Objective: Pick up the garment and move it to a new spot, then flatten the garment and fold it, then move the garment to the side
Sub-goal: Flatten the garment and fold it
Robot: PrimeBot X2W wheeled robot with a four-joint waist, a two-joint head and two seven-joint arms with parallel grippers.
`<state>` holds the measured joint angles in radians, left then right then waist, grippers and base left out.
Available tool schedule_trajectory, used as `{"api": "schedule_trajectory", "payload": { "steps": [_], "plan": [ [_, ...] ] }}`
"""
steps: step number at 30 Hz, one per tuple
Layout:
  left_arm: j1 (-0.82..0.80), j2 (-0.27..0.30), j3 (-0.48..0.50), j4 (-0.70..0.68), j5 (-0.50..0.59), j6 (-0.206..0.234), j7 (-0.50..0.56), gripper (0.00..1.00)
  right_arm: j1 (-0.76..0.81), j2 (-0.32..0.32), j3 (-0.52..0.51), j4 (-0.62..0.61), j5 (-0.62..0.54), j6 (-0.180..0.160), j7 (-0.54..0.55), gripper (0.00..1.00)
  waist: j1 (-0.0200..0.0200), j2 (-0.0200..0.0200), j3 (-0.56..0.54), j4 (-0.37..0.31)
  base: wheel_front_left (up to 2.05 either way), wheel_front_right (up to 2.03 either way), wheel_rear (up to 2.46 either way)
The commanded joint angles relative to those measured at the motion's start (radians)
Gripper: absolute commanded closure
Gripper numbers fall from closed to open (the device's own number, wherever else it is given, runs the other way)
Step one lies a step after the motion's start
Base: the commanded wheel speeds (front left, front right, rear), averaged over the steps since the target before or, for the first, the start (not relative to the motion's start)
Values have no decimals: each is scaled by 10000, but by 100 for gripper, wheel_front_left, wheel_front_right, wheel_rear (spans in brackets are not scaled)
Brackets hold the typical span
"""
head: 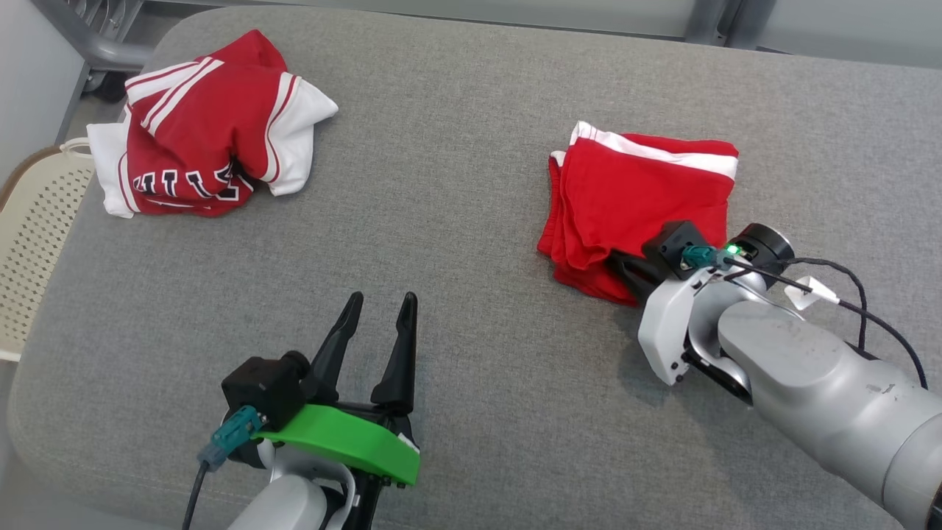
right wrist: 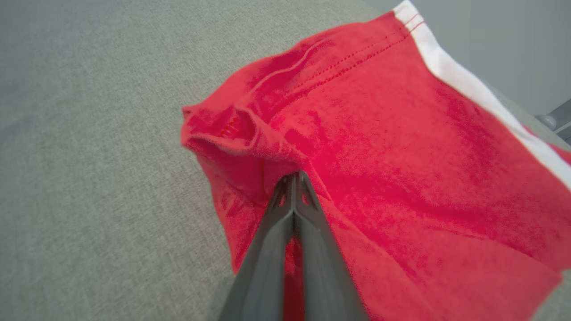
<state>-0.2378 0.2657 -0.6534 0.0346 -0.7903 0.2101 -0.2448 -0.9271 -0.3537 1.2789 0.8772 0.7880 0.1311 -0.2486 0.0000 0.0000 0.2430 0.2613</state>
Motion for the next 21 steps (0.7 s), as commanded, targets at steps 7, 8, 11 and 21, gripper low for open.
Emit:
{"api": "schedule_trajectory", "payload": {
  "steps": [7,8,11,21],
  "plan": [
    [-21,88,81,-19,41,47,-55,0,731,152,38,-490,-613,-7,-29,100,0,0,-115,-159,0,0,0],
    [-22,90,79,-21,41,50,-56,0,807,163,35,-477,-703,-7,17,100,0,0,-115,-180,0,0,0],
    [-61,96,80,-16,33,40,-56,0,1013,305,38,-432,-821,-7,33,100,0,0,-119,-231,0,0,0],
    [48,178,126,48,-32,96,-57,0,847,483,34,-892,-917,-7,-114,100,0,0,-412,-453,0,0,0]
  ]
}}
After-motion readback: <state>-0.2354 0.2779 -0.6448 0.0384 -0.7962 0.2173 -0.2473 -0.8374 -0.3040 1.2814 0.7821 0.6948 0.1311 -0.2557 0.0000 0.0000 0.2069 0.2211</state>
